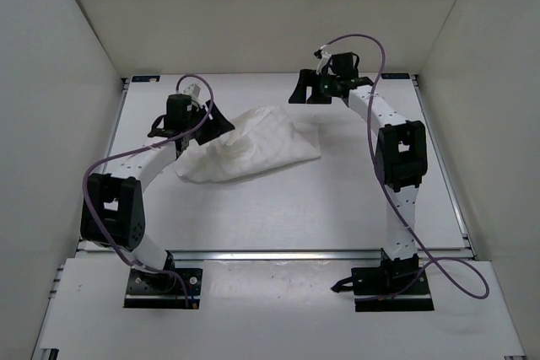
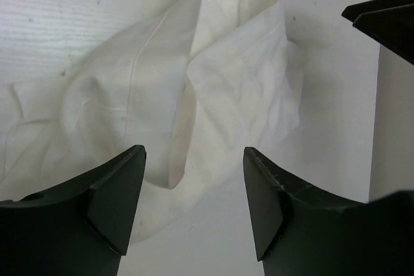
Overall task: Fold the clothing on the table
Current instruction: Fold the skirt
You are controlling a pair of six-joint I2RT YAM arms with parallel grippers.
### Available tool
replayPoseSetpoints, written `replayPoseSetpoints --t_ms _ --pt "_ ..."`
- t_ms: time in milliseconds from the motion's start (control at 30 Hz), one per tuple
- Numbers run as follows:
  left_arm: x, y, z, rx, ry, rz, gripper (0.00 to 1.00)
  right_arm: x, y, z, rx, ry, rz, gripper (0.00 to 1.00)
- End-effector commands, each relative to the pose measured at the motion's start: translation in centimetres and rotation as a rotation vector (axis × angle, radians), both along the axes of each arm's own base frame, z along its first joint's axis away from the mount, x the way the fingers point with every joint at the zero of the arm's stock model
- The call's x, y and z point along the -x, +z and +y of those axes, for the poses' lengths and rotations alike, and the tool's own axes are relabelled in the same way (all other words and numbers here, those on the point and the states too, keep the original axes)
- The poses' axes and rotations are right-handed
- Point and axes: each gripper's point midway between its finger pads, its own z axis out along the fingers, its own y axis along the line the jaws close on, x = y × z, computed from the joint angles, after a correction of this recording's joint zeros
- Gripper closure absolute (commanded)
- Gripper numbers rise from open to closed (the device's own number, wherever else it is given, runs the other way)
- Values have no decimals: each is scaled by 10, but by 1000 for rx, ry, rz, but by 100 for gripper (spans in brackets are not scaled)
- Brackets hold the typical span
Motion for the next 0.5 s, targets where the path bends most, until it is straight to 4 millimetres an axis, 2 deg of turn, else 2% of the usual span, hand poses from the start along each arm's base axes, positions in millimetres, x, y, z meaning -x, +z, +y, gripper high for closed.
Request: replayPoseSetpoints --t_ms 0,67,100,133,167,200,300,467 --pt "-9 8 3 -122 3 -27 28 -6 8 7 52 3 -41 22" --pt "-17 10 10 -217 39 -23 31 -10 -1 8 94 -8 -43 22" --pt "-16 5 7 -267 17 -14 33 -10 -2 12 100 -1 -42 22" --pt "-21 -1 15 -318 50 -3 34 -13 0 14 115 -3 -59 22" --pt "-18 -3 8 -345 19 0 36 -10 -11 22 121 16 -38 22" --pt "-19 -7 14 -389 38 10 36 -10 -14 27 137 17 -37 22" --pt "-16 -16 16 -430 39 20 38 -9 -29 40 188 30 -35 22" --pt "-6 -28 21 -500 40 36 41 -15 -36 45 212 18 -39 22"
